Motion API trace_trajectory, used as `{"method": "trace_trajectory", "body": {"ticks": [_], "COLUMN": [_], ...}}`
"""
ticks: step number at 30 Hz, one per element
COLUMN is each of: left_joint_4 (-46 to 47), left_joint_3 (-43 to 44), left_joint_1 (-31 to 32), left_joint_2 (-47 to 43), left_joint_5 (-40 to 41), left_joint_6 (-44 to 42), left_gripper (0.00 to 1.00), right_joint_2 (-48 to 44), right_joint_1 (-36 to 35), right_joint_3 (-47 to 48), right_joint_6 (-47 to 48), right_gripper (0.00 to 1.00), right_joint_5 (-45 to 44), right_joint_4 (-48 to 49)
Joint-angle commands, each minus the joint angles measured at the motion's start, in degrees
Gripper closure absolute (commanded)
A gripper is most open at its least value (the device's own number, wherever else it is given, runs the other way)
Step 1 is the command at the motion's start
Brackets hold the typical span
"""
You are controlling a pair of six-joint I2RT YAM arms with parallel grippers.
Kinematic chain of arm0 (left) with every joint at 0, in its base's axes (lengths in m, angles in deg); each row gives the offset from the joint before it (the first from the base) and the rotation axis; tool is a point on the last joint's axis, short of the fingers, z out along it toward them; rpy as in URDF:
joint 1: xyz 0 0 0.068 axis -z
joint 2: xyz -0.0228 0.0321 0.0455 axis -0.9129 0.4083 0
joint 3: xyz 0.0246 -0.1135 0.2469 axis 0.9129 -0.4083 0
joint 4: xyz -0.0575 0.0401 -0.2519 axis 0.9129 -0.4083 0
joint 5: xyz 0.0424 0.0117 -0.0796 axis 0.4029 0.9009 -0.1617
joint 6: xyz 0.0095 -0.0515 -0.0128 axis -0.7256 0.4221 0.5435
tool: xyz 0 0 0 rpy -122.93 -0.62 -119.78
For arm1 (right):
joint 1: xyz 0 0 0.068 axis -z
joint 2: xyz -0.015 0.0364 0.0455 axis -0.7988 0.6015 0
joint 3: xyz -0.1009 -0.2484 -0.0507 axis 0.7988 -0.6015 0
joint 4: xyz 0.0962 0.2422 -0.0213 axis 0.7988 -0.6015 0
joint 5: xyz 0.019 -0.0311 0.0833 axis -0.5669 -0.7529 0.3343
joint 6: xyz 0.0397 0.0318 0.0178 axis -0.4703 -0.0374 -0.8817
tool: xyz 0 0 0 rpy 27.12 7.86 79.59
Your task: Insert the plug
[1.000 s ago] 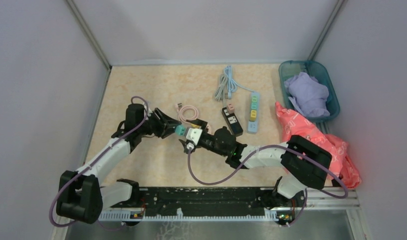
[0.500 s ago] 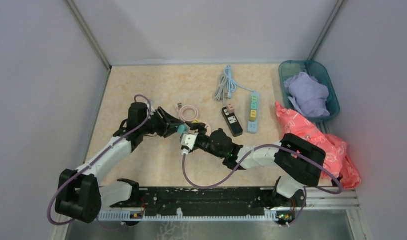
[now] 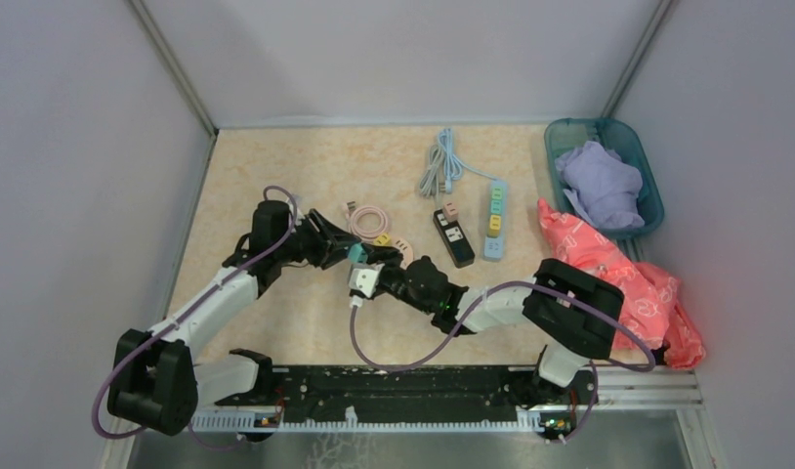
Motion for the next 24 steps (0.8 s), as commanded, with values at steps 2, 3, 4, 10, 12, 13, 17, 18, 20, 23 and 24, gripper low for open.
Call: {"method": "trace_trajectory", "body": {"ticks": [2,3,4,10,12,13,17,18,20,23,24], "left_joint_4": [2.6,2.7,2.8,2.6,2.2,2.0,1.8,1.7,1.4,0.8,0.5], "left_joint_3": [1.4,1.5,1.6,1.4,1.5,1.5,1.3,1.4,1.5,1.6,1.6], "left_joint_1": [1.4,1.5,1.6,1.8,1.8,1.8,1.8,1.8,1.8,1.8,1.8], "left_joint_2": [0.4,0.5,0.6,1.2,1.2,1.2,1.6,1.8,2.3,3.0,3.1], "left_joint_5": [-0.8,-0.8,-0.8,0.3,1.4,2.0,4.3,4.6,5.5,6.8,7.3], "left_joint_6": [1.4,1.5,1.5,0.4,-0.4,-0.9,-2.8,-3.4,-4.6,-7.0,-7.8], "left_gripper": [0.61,0.61,0.61,0.48,0.42,0.39,0.31,0.29,0.27,0.24,0.24], "right_joint_2": [1.3,1.2,1.2,-1.0,-2.3,-3.0,-6.8,-7.8,-9.7,-11.9,-12.4], "right_joint_1": [-1.0,-1.1,-1.1,-1.2,-1.2,-1.2,-1.2,-1.2,-1.2,-1.2,-0.9], "right_joint_3": [2.7,2.7,2.6,1.7,1.6,1.6,1.8,2.0,2.4,4.3,5.2], "right_joint_6": [0.4,0.3,0.2,-3.4,-5.3,-6.2,-10.3,-11.5,-13.2,-15.7,-16.7], "right_gripper": [0.62,0.66,0.70,0.99,1.00,1.00,1.00,1.00,1.00,1.00,1.00], "right_joint_5": [-0.3,-0.4,-0.5,-1.1,-2.2,-2.7,-4.0,-4.1,-4.4,-4.7,-4.8], "right_joint_4": [5.1,5.3,5.4,3.7,1.4,-0.1,-8.4,-11.1,-16.4,-26.0,-29.4]}}
